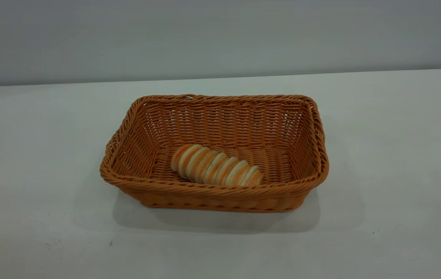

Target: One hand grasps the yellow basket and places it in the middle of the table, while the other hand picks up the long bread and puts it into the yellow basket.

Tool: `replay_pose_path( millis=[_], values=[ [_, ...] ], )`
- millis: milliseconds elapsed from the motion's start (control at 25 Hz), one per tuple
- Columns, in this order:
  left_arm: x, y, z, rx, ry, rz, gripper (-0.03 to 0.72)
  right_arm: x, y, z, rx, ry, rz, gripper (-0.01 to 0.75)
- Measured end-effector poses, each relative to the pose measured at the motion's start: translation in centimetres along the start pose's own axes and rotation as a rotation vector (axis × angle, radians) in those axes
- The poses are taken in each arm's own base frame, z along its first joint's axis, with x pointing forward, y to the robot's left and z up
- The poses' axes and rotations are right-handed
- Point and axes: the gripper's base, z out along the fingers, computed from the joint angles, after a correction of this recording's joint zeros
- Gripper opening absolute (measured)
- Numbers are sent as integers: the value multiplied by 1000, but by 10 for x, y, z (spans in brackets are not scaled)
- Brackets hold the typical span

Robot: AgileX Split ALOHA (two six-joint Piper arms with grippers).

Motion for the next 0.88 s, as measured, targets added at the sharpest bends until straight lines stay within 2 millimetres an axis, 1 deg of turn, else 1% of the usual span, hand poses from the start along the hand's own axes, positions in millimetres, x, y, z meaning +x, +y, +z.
replay_pose_path(
  millis=[80,200,400,480,640,880],
  values=[
    [2,1,-2,-19,-23,-31,584,5,-2,-8,48,-70,66,557],
    [9,2,-8,-65,-83,-95,584,18,0,-23,137,-213,128,557],
    [26,-1,-20,-126,-230,-145,584,44,12,-42,233,-428,142,557],
    [33,-3,-25,-136,-290,-142,584,47,14,-43,238,-446,139,557],
    [46,-7,-30,-150,-376,-136,584,48,14,-43,236,-447,139,557],
    [47,-7,-30,-151,-383,-135,584,48,14,-43,234,-447,140,556]
  ],
)
